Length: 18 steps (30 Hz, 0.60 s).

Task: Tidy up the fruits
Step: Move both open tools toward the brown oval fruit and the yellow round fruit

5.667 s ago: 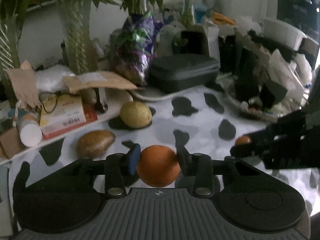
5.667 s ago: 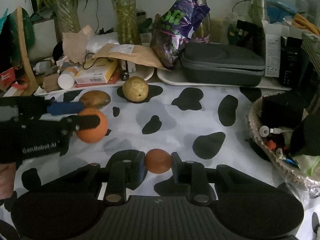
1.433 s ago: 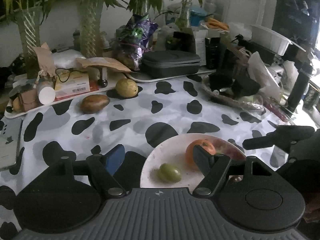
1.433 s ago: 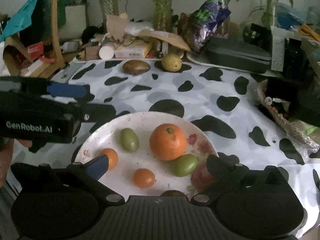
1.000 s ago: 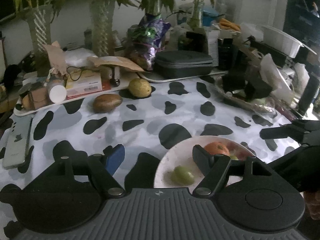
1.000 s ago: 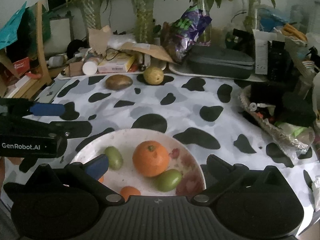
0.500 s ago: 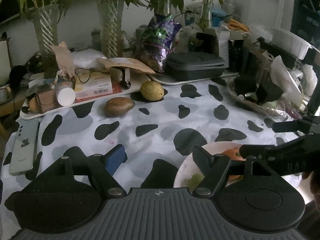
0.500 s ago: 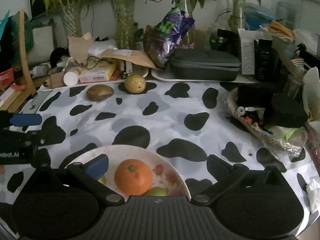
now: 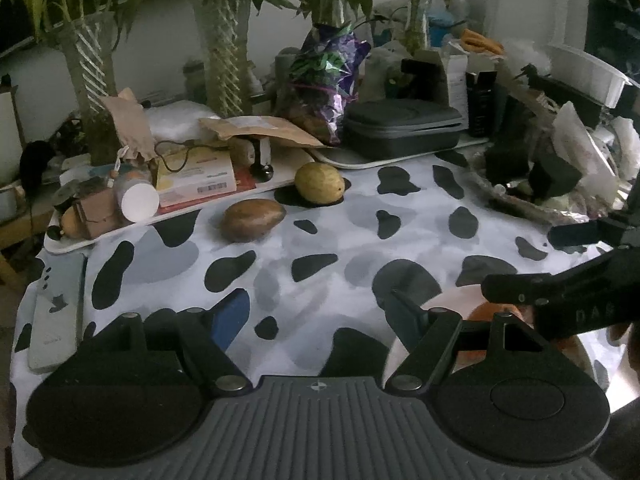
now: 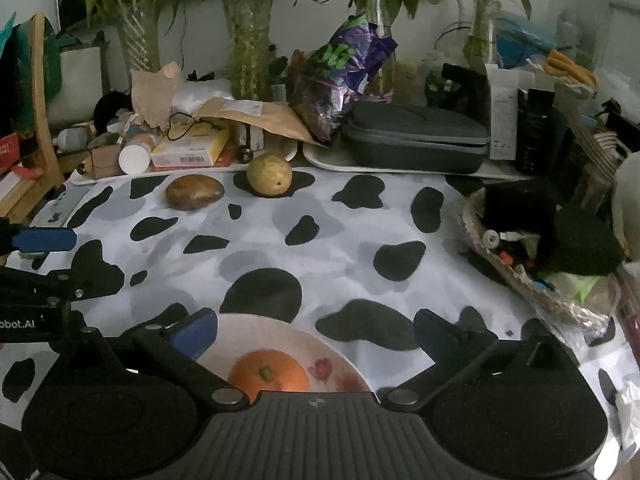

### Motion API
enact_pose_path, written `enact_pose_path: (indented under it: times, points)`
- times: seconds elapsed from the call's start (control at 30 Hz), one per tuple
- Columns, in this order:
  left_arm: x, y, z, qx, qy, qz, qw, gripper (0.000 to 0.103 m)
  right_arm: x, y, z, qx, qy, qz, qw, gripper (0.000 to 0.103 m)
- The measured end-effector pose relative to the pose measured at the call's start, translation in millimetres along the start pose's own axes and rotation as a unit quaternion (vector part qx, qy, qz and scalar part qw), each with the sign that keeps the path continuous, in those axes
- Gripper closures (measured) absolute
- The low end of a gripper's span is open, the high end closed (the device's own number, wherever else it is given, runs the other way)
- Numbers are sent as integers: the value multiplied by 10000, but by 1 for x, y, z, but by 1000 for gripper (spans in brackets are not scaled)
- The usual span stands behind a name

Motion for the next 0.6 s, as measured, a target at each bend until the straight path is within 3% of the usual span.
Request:
enact_pose_path:
  times: [0.6]
  points:
    - [-25,-17,32,-3,-138,234,9996,29,-17,-43,39,-25,-42,-232,9997,0]
Point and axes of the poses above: each gripper's, at about its wrist camera, not at the fingertips, and z roughly the way its jaws point, x to its right, y to its underside, the point moved 7 cm from there along z, roughly the way its jaws point, and after that the axes turned 8 degrees about -x, right-handed, at the moved point
